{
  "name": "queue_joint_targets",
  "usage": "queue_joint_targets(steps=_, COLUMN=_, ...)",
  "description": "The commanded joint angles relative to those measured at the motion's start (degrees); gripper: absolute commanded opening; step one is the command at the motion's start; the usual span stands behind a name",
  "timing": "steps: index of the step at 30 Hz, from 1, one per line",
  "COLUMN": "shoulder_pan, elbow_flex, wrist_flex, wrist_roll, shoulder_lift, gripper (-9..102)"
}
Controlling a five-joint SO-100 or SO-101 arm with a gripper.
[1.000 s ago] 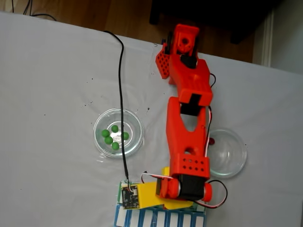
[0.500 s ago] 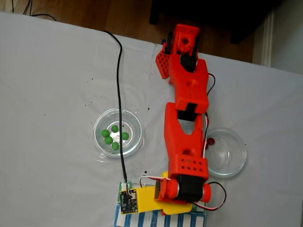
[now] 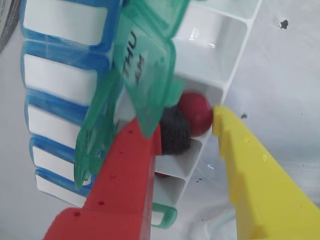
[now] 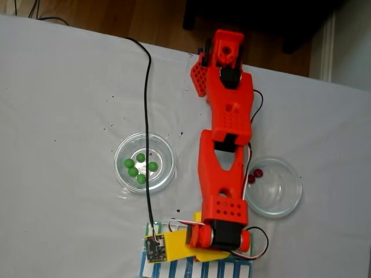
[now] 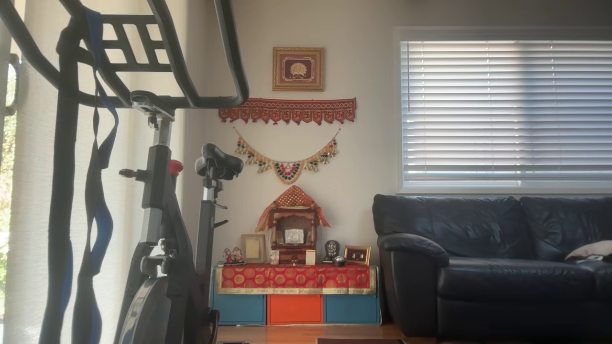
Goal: Sort medicines into box.
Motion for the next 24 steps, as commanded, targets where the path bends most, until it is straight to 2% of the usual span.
queue_joint_targets(steps=1, shoulder_pan=0.3, elbow_flex=-5.5, wrist_flex=1.8, wrist_roll=-0.3, shoulder_lift=1.1, gripper=1)
queue_joint_targets(steps=12, shoulder_pan=-0.4, elbow_flex=-8.0, wrist_flex=1.8, wrist_roll=2.1, shoulder_lift=0.2, gripper=2)
queue_joint_targets(steps=18, shoulder_pan=-0.6, elbow_flex=-7.4, wrist_flex=1.8, wrist_roll=2.3, shoulder_lift=1.1, gripper=15)
queue_joint_targets(steps=24, shoulder_pan=-1.1, elbow_flex=-2.6, wrist_flex=1.8, wrist_roll=2.4, shoulder_lift=5.3, gripper=19)
